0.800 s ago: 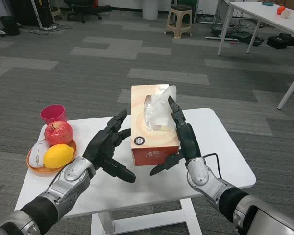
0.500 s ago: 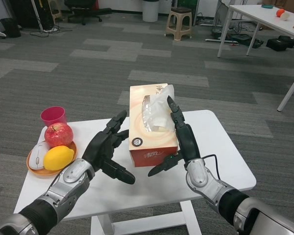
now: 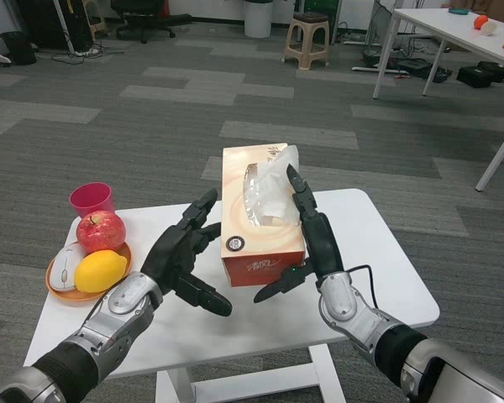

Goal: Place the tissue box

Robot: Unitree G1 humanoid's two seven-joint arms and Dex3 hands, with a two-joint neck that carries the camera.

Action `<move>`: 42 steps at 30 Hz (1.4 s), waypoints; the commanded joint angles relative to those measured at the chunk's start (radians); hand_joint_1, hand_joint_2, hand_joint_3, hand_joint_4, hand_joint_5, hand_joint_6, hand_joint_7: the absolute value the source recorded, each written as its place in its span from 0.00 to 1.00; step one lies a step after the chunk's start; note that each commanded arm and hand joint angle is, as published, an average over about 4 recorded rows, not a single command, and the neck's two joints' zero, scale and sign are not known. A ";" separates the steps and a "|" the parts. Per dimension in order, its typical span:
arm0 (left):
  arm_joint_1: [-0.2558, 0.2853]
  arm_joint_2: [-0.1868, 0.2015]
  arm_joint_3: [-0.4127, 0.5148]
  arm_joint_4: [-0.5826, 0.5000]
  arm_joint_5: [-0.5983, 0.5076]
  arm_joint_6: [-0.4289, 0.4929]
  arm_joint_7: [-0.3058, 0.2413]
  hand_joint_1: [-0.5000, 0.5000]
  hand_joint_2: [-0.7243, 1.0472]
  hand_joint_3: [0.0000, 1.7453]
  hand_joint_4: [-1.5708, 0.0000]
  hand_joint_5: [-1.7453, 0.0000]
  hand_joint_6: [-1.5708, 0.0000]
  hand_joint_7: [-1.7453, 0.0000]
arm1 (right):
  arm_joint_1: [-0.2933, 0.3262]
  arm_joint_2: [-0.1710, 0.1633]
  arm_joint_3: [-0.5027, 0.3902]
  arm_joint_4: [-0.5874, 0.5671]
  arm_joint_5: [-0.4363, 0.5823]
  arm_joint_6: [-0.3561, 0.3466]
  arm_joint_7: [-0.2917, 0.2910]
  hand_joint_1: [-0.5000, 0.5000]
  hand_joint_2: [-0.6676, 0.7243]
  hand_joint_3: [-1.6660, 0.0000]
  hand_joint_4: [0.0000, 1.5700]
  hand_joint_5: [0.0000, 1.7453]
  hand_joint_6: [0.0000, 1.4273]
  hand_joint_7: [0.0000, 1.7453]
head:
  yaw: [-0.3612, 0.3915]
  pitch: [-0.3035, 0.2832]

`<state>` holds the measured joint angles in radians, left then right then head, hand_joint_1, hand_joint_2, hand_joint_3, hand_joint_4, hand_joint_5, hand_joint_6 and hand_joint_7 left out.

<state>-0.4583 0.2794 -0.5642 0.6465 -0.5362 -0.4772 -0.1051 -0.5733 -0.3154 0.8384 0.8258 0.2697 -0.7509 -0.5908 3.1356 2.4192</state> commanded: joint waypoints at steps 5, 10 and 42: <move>-0.019 -0.035 -0.011 -0.052 0.013 -0.036 -0.030 1.00 0.30 0.00 1.00 0.47 1.00 1.00 | 0.007 0.028 0.022 -0.004 -0.018 -0.008 0.028 0.04 0.55 0.95 0.31 0.06 0.00 0.00 | -0.002 -0.001; -0.017 -0.035 -0.012 -0.048 0.013 -0.036 -0.030 1.00 0.30 0.00 1.00 0.47 1.00 1.00 | 0.007 0.029 0.029 0.015 -0.018 -0.007 0.028 0.04 0.55 0.95 0.33 0.06 0.00 0.00 | 0.000 -0.003; 0.026 -0.013 -0.037 0.030 0.005 -0.024 -0.030 1.00 0.30 0.00 1.00 0.47 1.00 1.00 | -0.004 0.036 0.139 0.184 -0.018 0.008 0.031 0.04 0.55 0.95 0.37 0.11 0.00 0.00 | 0.004 -0.014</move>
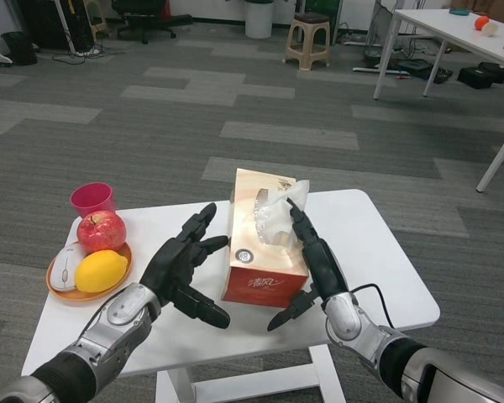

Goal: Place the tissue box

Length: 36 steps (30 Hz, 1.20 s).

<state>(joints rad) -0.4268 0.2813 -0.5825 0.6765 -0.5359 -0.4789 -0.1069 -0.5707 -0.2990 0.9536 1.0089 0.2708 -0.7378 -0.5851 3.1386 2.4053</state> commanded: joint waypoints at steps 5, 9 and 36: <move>0.000 -0.011 -0.028 0.014 0.002 -0.019 -0.028 1.00 0.30 0.00 1.00 0.47 1.00 1.00 | -0.013 0.020 0.041 0.012 -0.019 0.001 0.025 0.04 0.55 0.95 0.38 0.11 0.00 0.03 | 0.001 -0.003; 0.001 -0.010 -0.031 0.025 0.002 -0.018 -0.028 1.00 0.30 0.00 1.00 0.47 1.00 1.00 | -0.014 0.021 0.050 0.016 -0.019 0.005 0.025 0.04 0.55 0.95 0.38 0.11 0.00 0.00 | 0.001 -0.004; 0.006 -0.003 -0.074 0.098 -0.009 -0.018 -0.030 1.00 0.30 0.00 1.00 0.47 1.00 1.00 | -0.026 0.021 0.098 0.057 -0.018 0.024 0.027 0.04 0.55 0.95 0.42 0.11 0.00 0.02 | -0.002 -0.010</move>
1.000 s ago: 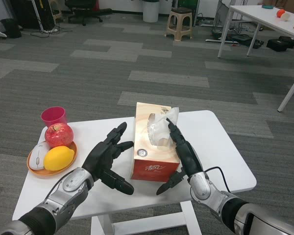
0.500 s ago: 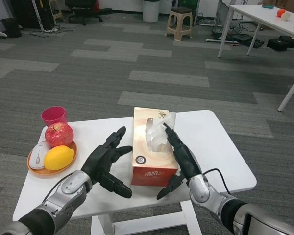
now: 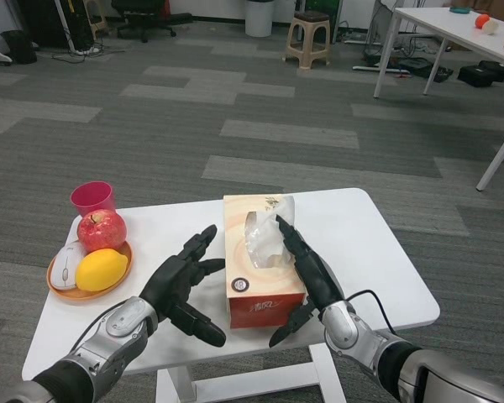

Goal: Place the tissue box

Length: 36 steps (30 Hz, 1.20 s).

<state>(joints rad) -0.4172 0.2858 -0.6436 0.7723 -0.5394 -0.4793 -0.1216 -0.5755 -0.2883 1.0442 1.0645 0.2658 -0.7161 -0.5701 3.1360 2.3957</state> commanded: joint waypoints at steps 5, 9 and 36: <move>-0.003 -0.007 -0.017 0.016 -0.009 -0.018 -0.015 1.00 0.30 0.00 1.00 0.47 1.00 1.00 | -0.022 0.008 0.016 0.002 -0.013 0.004 0.014 0.04 0.55 0.95 0.40 0.11 0.00 0.03 | 0.000 -0.002; -0.003 -0.007 -0.019 0.036 -0.012 -0.018 -0.015 1.00 0.30 0.00 1.00 0.47 1.00 1.00 | -0.024 0.005 0.016 0.002 -0.013 0.004 0.019 0.04 0.55 0.95 0.38 0.11 0.00 0.02 | 0.000 -0.002; 0.047 -0.014 0.081 0.074 -0.036 -0.025 -0.015 1.00 0.35 0.00 1.00 0.47 1.00 1.00 | 0.089 0.001 -0.220 -0.012 -0.017 -0.020 0.092 0.05 0.55 0.95 0.35 0.11 0.00 0.02 | 0.018 -0.006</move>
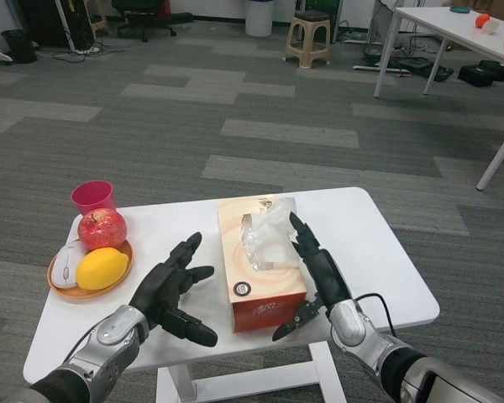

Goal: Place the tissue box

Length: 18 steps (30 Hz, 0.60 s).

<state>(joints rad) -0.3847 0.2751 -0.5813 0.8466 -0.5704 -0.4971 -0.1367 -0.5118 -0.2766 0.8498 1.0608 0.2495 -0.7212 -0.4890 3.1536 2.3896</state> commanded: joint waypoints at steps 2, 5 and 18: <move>0.016 -0.004 0.024 0.000 -0.008 -0.008 0.000 1.00 0.33 0.00 1.00 0.47 1.00 1.00 | 0.034 -0.012 -0.038 -0.012 -0.001 -0.017 0.015 0.06 0.55 0.95 0.35 0.11 0.00 0.01 | 0.000 0.000; 0.020 -0.004 0.031 -0.001 -0.014 -0.011 0.000 1.00 0.34 0.00 1.00 0.47 1.00 1.00 | 0.056 -0.013 -0.071 -0.024 -0.003 -0.019 0.026 0.06 0.55 0.95 0.34 0.11 0.00 0.02 | 0.004 -0.003; 0.049 -0.002 0.110 -0.004 -0.055 -0.035 -0.004 1.00 0.35 0.00 1.00 0.47 1.00 1.00 | 0.156 -0.029 -0.261 -0.114 -0.009 -0.047 0.053 0.08 0.50 0.90 0.24 0.06 0.00 0.00 | 0.004 -0.003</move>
<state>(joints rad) -0.3501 0.2729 -0.4854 0.8458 -0.6184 -0.5197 -0.1385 -0.3715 -0.2924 0.6167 0.9602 0.2385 -0.7566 -0.4383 3.1567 2.3859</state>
